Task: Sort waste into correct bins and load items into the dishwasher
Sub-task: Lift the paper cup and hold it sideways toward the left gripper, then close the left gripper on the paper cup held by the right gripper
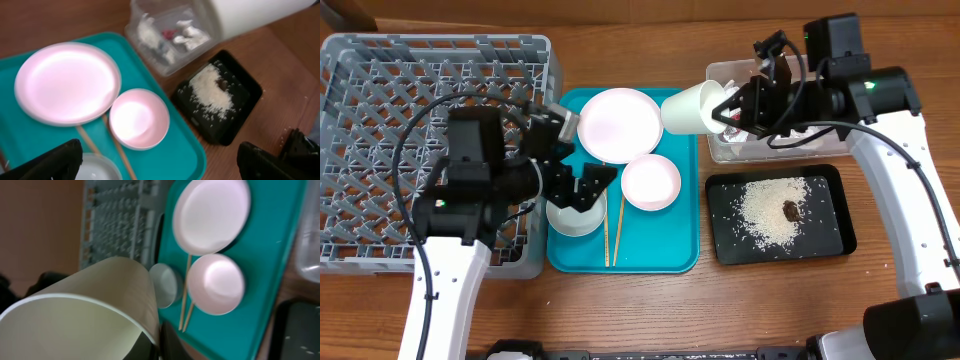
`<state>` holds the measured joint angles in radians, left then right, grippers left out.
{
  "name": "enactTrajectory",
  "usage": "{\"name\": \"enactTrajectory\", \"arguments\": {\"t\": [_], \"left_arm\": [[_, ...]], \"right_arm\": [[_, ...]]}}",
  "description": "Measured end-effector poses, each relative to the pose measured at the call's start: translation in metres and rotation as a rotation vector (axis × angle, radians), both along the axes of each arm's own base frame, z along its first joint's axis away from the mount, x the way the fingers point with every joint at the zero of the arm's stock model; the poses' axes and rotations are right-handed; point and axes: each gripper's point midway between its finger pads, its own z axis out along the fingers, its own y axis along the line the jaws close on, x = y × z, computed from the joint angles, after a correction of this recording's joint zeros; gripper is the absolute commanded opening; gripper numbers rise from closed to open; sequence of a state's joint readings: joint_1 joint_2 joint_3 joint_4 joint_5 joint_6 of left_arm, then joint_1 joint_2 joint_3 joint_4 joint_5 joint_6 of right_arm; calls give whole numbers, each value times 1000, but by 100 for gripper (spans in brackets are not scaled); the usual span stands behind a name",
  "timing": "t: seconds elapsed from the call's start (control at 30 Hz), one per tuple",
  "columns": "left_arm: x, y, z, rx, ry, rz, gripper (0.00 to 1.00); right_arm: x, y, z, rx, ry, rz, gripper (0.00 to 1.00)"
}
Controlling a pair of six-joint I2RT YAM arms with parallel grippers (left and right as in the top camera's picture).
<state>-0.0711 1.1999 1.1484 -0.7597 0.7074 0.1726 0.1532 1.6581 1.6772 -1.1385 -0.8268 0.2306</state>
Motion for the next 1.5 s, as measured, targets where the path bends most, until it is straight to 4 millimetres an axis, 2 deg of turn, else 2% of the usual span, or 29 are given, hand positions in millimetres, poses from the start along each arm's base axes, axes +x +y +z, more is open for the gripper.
{"name": "enactTrajectory", "arguments": {"t": [0.17,0.3,0.63,0.83,0.93,1.27,1.5], "left_arm": [[-3,-25,18,-49,-96,-119,100],[-11,-38,33,-110,-160,-222,100],[-29,-58,70,-237,-337,-436,100],[-38,-71,84,-265,-418,-519,100],[-39,-76,86,-262,-437,-534,100],[-25,-73,86,-211,-480,-477,100],[-22,-72,85,-201,-479,-463,100]], "right_arm": [[-25,17,26,192,18,142,4],[-34,23,39,279,14,197,4],[-45,25,46,332,50,225,4],[-50,31,50,357,55,251,5],[-54,36,52,365,60,267,4],[-66,51,51,363,71,318,4],[-67,52,51,363,72,322,4]]}}
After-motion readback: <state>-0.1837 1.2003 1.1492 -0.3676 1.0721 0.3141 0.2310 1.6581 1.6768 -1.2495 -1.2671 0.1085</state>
